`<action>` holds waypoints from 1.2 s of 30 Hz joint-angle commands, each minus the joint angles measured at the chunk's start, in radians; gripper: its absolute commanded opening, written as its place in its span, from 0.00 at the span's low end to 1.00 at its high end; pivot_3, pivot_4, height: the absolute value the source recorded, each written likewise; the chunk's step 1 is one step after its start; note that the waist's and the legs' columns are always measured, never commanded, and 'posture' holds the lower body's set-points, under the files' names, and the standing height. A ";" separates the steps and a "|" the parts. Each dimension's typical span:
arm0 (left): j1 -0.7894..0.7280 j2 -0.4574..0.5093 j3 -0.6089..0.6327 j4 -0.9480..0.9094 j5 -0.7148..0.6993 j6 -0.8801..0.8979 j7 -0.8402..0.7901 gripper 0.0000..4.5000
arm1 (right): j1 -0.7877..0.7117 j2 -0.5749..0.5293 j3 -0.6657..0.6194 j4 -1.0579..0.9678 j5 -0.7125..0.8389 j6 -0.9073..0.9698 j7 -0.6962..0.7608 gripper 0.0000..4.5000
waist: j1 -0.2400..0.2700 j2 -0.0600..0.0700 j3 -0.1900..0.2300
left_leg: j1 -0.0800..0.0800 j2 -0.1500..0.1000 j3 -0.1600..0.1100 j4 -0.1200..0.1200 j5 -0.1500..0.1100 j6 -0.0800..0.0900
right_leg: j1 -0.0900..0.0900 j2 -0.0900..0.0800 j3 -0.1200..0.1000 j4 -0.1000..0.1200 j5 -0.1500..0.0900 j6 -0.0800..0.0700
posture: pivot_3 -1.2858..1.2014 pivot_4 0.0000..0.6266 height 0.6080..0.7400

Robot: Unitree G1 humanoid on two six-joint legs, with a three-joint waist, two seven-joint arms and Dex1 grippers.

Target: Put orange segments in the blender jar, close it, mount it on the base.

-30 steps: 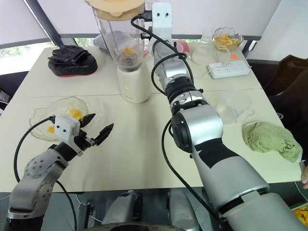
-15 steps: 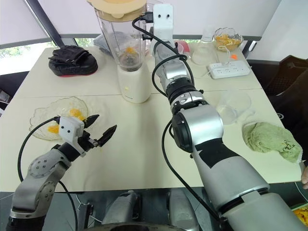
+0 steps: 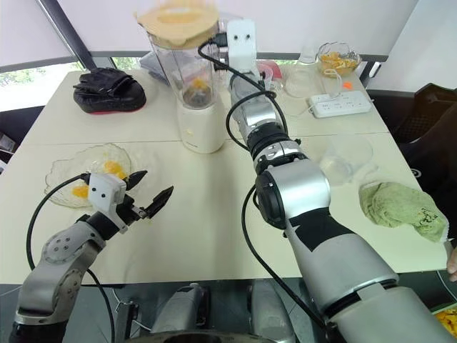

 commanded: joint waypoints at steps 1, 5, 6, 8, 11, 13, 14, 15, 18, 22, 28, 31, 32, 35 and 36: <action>-0.007 0.006 -0.002 -0.039 0.003 -0.015 0.001 0.95 | -0.010 -0.011 0.015 0.006 -0.032 0.002 0.000 0.20 | 0.000 0.000 0.000 | 0.000 0.000 0.000 0.000 0.000 0.000 | 0.000 0.000 0.000 0.000 0.000 0.000 | 0.52 0.24 1.00; -0.007 0.002 -0.004 -0.040 0.008 -0.015 0.001 0.95 | -0.004 -0.008 0.014 0.010 -0.034 0.008 0.001 0.20 | 0.000 0.000 0.000 | 0.000 0.000 0.000 0.000 0.000 0.000 | 0.000 0.000 0.000 0.000 0.000 0.000 | 0.52 0.24 1.00; -0.007 0.001 -0.005 -0.040 0.008 -0.015 0.001 0.95 | -0.003 -0.008 0.012 0.010 -0.032 0.010 0.002 0.20 | 0.000 0.000 0.000 | 0.000 0.000 0.000 0.000 0.000 0.000 | 0.000 0.000 0.000 0.000 0.000 0.000 | 0.52 0.24 1.00; -0.007 0.000 -0.007 -0.036 0.010 -0.017 0.000 0.95 | 0.000 -0.007 0.009 0.011 -0.031 0.012 0.003 0.20 | 0.000 0.000 0.000 | 0.000 0.000 0.000 0.000 0.000 0.000 | 0.000 0.000 0.000 0.000 0.000 0.000 | 0.52 0.24 1.00; -0.010 -0.001 -0.009 -0.031 0.012 -0.019 -0.001 0.95 | 0.002 -0.005 0.006 0.013 -0.026 0.022 0.016 0.20 | 0.000 0.000 0.000 | 0.000 0.000 0.000 0.000 0.000 0.000 | 0.000 0.000 0.000 0.000 0.000 0.000 | 0.52 0.24 1.00; -0.012 -0.002 -0.012 -0.030 0.014 -0.020 -0.001 0.96 | 0.004 -0.005 0.006 0.011 -0.025 0.024 0.026 0.31 | 0.000 0.000 0.000 | 0.000 0.000 0.000 0.000 0.000 0.000 | 0.000 0.000 0.000 0.000 0.000 0.000 | 0.52 0.24 1.00; -0.013 -0.003 -0.014 -0.029 0.014 -0.021 -0.002 0.97 | 0.005 -0.005 0.006 0.010 -0.026 0.024 0.031 0.43 | -0.001 -0.001 0.000 | 0.000 0.000 0.000 0.000 0.000 0.000 | 0.000 0.000 0.000 0.000 0.000 0.000 | 0.52 0.24 1.00; -0.015 -0.003 -0.016 -0.027 0.015 -0.021 -0.003 0.97 | 0.005 -0.004 0.005 0.009 -0.026 0.022 0.036 0.51 | -0.002 -0.001 0.000 | 0.000 0.000 0.000 0.000 0.000 0.000 | 0.000 0.000 0.000 0.000 0.000 0.000 | 0.52 0.24 1.00; -0.017 -0.003 -0.020 -0.025 0.014 -0.023 -0.004 0.97 | 0.007 -0.004 0.006 0.007 -0.032 0.021 0.046 0.85 | -0.004 0.000 0.000 | 0.000 0.000 0.000 0.000 0.000 0.000 | 0.000 0.000 0.000 0.000 0.000 0.000 | 0.52 0.24 1.00; -0.023 0.000 -0.026 -0.019 0.013 -0.024 -0.006 0.97 | 0.022 -0.005 0.015 0.004 -0.044 0.016 0.052 0.99 | -0.008 0.000 0.000 | 0.000 0.000 0.000 0.000 0.000 0.000 | -0.001 0.001 0.000 0.001 0.000 0.000 | 0.52 0.24 1.00; -0.036 0.001 -0.028 -0.012 0.008 -0.019 -0.013 0.97 | 0.122 -0.011 0.031 -0.013 -0.060 0.009 0.059 0.99 | -0.008 -0.001 0.000 | 0.001 0.000 0.000 0.000 0.001 -0.001 | 0.000 0.001 0.000 0.002 0.000 0.000 | 0.52 0.24 1.00; -0.046 0.000 -0.019 -0.016 -0.008 -0.008 -0.014 0.97 | 0.233 -0.016 0.026 -0.077 -0.035 -0.006 0.141 0.99 | -0.003 -0.001 0.000 | 0.001 0.000 0.000 0.001 0.001 -0.001 | 0.000 0.000 0.000 0.002 0.000 0.000 | 0.52 0.24 1.00; -0.049 0.001 -0.013 -0.020 -0.015 -0.003 -0.014 0.97 | 0.283 -0.018 0.031 -0.136 -0.022 -0.016 0.207 0.99 | -0.003 -0.001 0.000 | 0.001 0.000 0.000 0.001 0.001 -0.001 | 0.000 0.000 0.000 0.003 0.000 0.000 | 0.52 0.24 1.00; -0.058 0.009 0.008 -0.028 -0.038 0.007 -0.019 0.97 | 0.510 -0.037 0.065 -0.493 0.048 0.033 0.425 0.99 | -0.003 -0.001 0.000 | 0.000 0.000 0.000 0.001 0.001 -0.001 | 0.000 0.001 0.000 0.003 0.000 0.000 | 0.52 0.24 1.00; -0.061 0.013 0.014 -0.029 -0.044 0.010 -0.021 0.97 | 0.615 -0.061 0.088 -0.678 0.079 0.079 0.496 0.99 | -0.001 -0.001 0.000 | 0.000 0.000 0.000 0.001 0.000 -0.001 | -0.001 0.000 0.001 0.004 0.000 0.000 | 0.52 0.24 1.00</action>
